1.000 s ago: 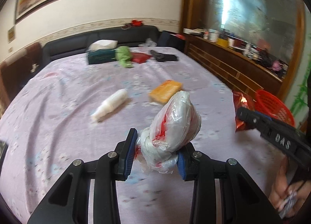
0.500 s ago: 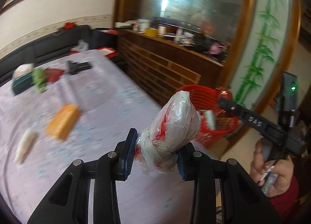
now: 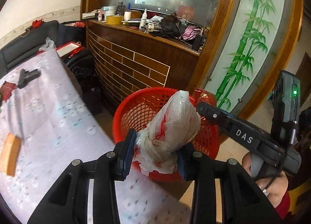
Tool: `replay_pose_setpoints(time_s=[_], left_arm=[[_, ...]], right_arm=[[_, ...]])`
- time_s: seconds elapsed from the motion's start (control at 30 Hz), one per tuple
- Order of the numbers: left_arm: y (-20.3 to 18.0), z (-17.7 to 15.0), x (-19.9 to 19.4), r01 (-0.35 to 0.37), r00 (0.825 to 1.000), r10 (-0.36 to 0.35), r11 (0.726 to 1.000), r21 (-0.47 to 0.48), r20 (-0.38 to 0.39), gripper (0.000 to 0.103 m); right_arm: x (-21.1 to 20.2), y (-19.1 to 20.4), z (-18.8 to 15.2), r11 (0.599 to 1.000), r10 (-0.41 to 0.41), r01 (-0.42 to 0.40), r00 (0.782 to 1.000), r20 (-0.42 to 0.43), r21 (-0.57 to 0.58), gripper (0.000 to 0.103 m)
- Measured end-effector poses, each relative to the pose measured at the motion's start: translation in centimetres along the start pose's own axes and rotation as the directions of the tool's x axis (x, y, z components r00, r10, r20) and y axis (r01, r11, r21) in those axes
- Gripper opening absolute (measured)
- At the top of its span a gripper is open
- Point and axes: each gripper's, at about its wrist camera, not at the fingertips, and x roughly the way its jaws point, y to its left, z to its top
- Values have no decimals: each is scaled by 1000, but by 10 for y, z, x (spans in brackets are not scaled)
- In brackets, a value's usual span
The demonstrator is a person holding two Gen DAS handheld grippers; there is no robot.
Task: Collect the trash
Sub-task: 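Carry both items to the red basket and open both grippers over it, then return to the table and grasp the white spray bottle with the left gripper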
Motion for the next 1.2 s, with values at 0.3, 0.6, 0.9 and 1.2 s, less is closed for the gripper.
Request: replay_pose_setpoints(time_s=[0.3, 0.6, 0.9, 1.2], left_arm=[[15, -4, 1, 8, 1000, -8, 999, -46, -5, 61], [45, -44, -44, -142, 989, 143, 989, -42, 43, 69], [103, -85, -95, -238, 968, 245, 964, -117, 52, 69], [187, -113, -152, -346, 929, 367, 905, -247, 42, 69]], right_arm=[[0, -15, 8, 1000, -16, 16, 999, 31, 19, 51], [-11, 3, -10, 999, 35, -35, 999, 11, 36, 55], [-2, 77, -45, 990, 102, -108, 992, -75, -89, 61], [15, 161, -80, 956, 163, -199, 971, -172, -214, 63]])
